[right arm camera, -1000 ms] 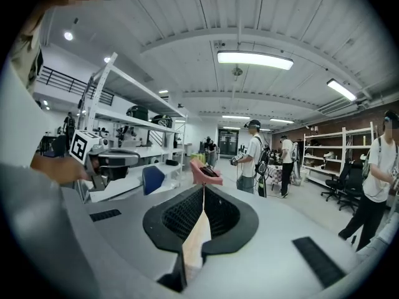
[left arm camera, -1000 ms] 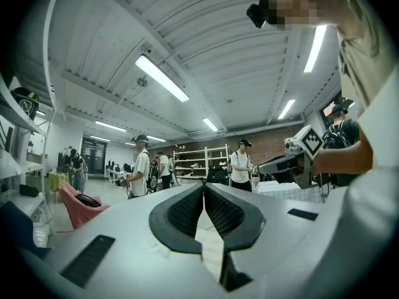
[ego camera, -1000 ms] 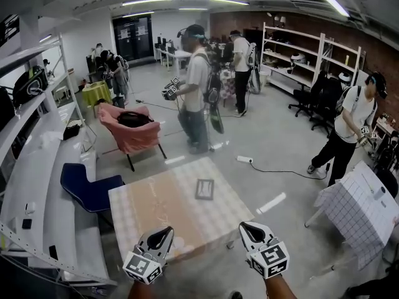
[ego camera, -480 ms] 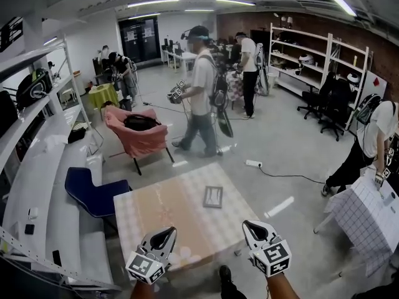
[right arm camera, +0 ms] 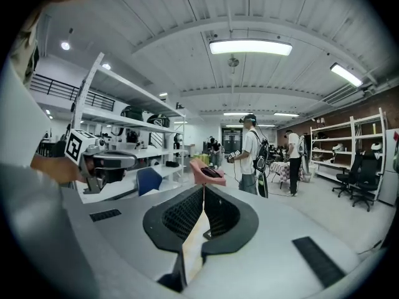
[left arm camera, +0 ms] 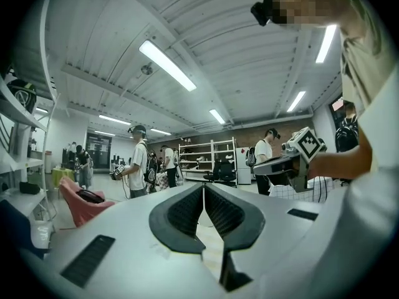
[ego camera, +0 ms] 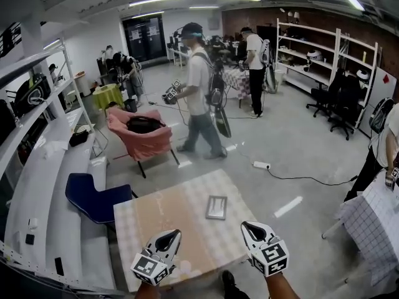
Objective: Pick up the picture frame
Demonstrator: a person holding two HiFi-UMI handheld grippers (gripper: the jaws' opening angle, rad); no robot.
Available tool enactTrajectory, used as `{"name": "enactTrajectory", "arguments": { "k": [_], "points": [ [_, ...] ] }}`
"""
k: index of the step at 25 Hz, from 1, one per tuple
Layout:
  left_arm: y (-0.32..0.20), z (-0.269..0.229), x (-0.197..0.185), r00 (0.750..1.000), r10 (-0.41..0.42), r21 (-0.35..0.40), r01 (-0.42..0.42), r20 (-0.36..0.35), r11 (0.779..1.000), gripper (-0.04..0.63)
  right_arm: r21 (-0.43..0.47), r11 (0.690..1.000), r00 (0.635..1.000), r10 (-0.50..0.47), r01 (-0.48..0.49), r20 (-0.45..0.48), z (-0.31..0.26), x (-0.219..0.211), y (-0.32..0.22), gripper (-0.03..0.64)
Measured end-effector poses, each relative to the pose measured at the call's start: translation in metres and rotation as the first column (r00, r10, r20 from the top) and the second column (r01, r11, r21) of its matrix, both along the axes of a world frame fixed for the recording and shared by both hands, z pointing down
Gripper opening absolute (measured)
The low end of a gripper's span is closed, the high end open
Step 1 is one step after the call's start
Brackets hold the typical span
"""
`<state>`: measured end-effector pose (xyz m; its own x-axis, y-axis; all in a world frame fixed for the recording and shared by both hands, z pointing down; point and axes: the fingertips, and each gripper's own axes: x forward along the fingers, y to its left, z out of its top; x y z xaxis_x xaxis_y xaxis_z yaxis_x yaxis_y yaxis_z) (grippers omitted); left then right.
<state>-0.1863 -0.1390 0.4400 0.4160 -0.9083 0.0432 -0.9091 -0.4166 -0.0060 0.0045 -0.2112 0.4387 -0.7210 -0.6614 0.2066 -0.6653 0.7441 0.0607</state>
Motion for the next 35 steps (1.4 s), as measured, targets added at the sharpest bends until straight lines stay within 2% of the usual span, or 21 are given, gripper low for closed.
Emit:
{"name": "enactTrajectory", "arguments": {
  "k": [11,19,27,35],
  "points": [
    [-0.094,0.037,-0.008,0.998,-0.026,-0.087,0.021,-0.050,0.996,0.018,-0.078,0.997,0.999,-0.020,0.018,-0.028,0.043,-0.015,-0.088,0.026],
    [-0.153,0.083,-0.020,0.994,-0.055,-0.178,0.037,-0.097,0.983,0.018,-0.151,0.988,0.998,-0.029,0.019,-0.063,0.090,-0.031,-0.143,0.026],
    [-0.204,0.133,-0.017,0.992,-0.072,-0.275,0.039,-0.109,0.961,0.018,-0.213,0.977,0.996,-0.033,0.014,-0.083,0.131,-0.039,-0.188,0.026],
    [-0.246,0.190,-0.013,0.991,-0.076,-0.383,0.027,-0.113,0.923,0.020,-0.297,0.955,0.994,-0.037,0.005,-0.104,0.187,-0.049,-0.221,0.028]
  ]
}}
